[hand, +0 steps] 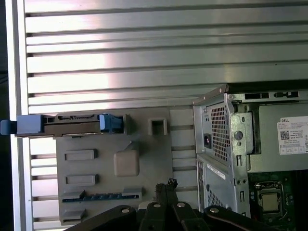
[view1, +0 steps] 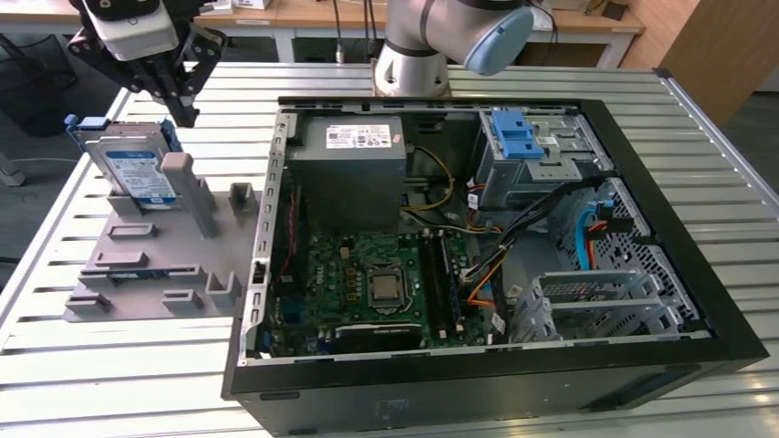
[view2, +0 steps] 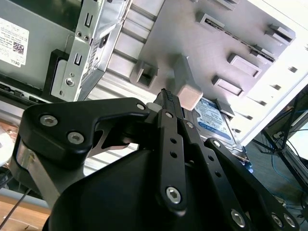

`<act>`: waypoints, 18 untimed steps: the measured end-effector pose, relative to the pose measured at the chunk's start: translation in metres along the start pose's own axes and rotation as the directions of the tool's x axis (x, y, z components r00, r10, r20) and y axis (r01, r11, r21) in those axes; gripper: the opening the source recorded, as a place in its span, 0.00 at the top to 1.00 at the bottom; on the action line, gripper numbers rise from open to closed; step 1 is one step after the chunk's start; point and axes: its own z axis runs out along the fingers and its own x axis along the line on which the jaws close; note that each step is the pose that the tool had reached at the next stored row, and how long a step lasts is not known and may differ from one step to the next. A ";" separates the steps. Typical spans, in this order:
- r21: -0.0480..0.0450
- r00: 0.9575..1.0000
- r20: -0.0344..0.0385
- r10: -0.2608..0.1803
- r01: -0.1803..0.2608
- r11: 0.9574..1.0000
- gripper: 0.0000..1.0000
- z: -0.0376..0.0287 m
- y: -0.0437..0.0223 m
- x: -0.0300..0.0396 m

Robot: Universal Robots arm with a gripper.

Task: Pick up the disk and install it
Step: 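Reach for the disk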

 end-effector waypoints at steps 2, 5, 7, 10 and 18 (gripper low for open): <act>0.000 1.000 0.000 0.000 0.000 1.000 0.89 0.0000 0.0000 0.0006; 0.000 1.000 0.000 0.000 0.000 1.000 0.89 0.0002 -0.0001 0.0016; 0.000 1.000 0.000 0.000 0.000 1.000 0.89 0.0002 -0.0001 0.0022; 0.000 1.000 0.000 0.000 0.000 1.000 0.89 0.0003 -0.0002 0.0035; 0.000 1.000 0.000 0.000 0.000 1.000 0.89 0.0014 0.0066 0.0248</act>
